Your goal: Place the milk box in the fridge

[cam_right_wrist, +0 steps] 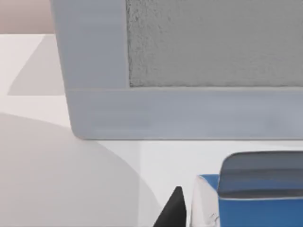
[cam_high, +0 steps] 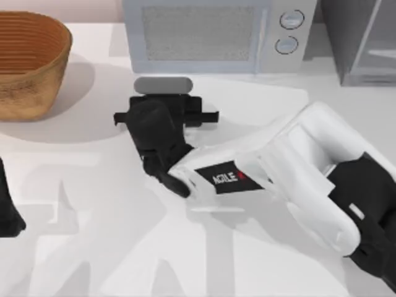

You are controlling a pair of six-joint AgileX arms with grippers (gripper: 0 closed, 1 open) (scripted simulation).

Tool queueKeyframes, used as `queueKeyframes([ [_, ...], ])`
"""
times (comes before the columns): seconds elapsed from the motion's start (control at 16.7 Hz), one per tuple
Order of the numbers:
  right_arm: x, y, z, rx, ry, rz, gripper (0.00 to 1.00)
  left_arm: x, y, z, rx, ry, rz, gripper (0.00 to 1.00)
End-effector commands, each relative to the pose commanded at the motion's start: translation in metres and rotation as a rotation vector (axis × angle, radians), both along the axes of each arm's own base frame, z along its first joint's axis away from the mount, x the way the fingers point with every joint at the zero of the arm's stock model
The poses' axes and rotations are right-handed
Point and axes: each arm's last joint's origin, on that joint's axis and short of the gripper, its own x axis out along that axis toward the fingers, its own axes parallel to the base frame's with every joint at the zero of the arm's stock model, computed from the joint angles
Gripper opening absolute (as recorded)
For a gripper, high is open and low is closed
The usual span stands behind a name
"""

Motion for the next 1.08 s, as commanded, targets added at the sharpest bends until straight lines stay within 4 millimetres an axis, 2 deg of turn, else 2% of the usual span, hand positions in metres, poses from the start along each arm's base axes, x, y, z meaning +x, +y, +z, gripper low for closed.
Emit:
queueKeyframes([
  [0.3,-0.007,0.007,0.006,0.009,0.001,0.015,0.00,0.000,0.000,0.000,0.000,0.000,0.000,1.00],
  [0.54,-0.026,0.031,0.058,0.052,-0.005,0.066,0.00,0.000,0.000,0.000,0.000,0.000,0.000,1.00],
  [0.72,-0.030,0.034,0.104,0.057,-0.010,0.072,0.00,0.000,0.000,0.000,0.000,0.000,0.000,1.00],
  [0.9,-0.016,0.016,0.138,0.025,-0.005,0.035,0.00,0.000,0.000,0.000,0.000,0.000,0.000,1.00],
  [1.08,-0.001,0.001,0.151,0.002,-0.001,0.003,0.00,0.000,0.000,0.000,0.000,0.000,0.000,1.00],
])
